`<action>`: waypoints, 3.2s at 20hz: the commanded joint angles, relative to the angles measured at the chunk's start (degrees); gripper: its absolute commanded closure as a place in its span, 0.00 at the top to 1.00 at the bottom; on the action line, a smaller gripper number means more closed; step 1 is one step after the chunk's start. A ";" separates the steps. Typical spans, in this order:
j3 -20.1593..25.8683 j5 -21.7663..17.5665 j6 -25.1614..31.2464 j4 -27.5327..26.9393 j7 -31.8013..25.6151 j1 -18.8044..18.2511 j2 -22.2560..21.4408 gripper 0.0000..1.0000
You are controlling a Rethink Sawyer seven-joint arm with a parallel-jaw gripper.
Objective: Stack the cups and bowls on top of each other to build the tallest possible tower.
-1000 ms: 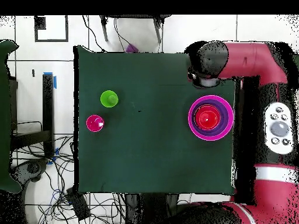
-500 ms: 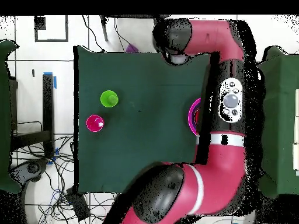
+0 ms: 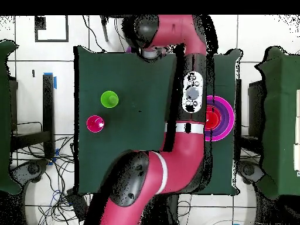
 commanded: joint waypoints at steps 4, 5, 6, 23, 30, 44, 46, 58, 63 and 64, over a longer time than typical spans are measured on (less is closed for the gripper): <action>10.43 -8.39 14.34 -6.99 12.87 2.81 0.74 1.00; 10.12 -8.12 14.80 -6.65 12.70 2.61 0.31 1.00; 10.35 -8.22 15.53 -6.43 12.69 2.60 -0.02 1.00; -4.39 11.02 7.83 16.33 16.47 -1.07 -11.21 1.00; -10.10 18.78 -1.18 33.46 25.72 1.97 -19.27 1.00; -15.81 19.91 -15.64 40.36 29.22 5.61 -17.07 1.00; -16.93 18.77 -18.02 40.52 29.22 6.02 -15.98 1.00; -22.02 18.32 -23.82 40.20 28.38 8.60 -12.73 1.00; -23.46 18.89 -24.91 39.70 27.52 8.95 -11.61 1.00; -23.78 18.78 -25.19 39.52 27.52 9.12 -11.34 1.00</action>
